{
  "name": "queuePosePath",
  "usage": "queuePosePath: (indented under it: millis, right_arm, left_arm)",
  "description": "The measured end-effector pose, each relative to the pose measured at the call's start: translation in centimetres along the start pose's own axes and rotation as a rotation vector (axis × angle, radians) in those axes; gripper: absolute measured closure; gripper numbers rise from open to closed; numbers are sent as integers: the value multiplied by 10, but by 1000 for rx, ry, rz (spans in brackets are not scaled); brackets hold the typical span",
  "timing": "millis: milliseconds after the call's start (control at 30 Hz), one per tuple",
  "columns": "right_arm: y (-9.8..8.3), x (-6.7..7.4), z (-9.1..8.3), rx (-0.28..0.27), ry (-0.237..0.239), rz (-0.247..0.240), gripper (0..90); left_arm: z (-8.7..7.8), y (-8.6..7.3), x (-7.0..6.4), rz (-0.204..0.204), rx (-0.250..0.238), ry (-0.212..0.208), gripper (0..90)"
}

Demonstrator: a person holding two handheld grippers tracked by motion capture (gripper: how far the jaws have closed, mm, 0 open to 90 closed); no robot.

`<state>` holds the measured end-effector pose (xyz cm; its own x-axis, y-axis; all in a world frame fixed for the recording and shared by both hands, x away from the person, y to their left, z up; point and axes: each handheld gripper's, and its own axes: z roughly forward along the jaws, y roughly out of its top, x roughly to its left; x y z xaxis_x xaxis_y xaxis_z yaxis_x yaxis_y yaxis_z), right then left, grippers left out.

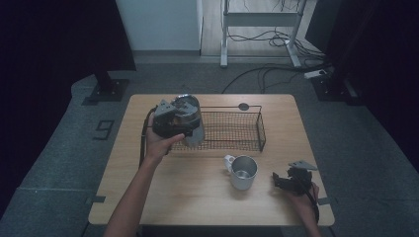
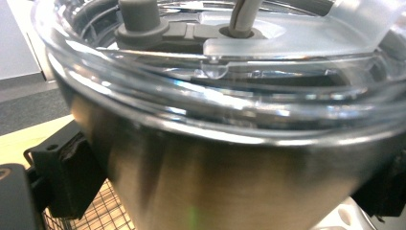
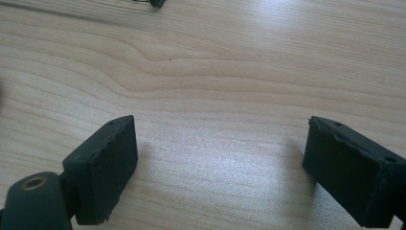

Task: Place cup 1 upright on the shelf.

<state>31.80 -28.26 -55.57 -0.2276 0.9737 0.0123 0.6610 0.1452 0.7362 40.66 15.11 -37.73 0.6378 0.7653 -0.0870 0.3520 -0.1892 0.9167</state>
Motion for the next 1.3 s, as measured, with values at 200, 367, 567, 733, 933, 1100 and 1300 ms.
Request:
queuePosePath:
  millis: [200, 367, 567, 733, 933, 1100, 1300]
  right_arm:
    - [0, 0, 0, 0, -1, 0, 112]
    - [0, 0, 0, -1, 0, -2, 112]
    - [0, 0, 0, -1, -1, -2, 113]
    - [0, 0, 0, 0, 0, -1, 113]
    - [0, 0, 0, 0, -1, 0, 115]
    - [0, 0, 0, -2, -2, 1, 116]
    - [0, 0, 0, -3, -2, 1, 117]
  left_arm:
    - [5, 3, 5, -1, 8, 15, 44]
    - [9, 4, 10, -6, 12, 25, 44]
    - [17, 5, 16, -3, 22, 37, 44]
    - [25, 3, 24, -20, 28, 42, 44]
    - [31, 3, 25, -4, 27, 53, 44]
    - [35, 6, 24, 0, 29, 46, 44]
    - [41, 7, 22, 6, 37, 44, 44]
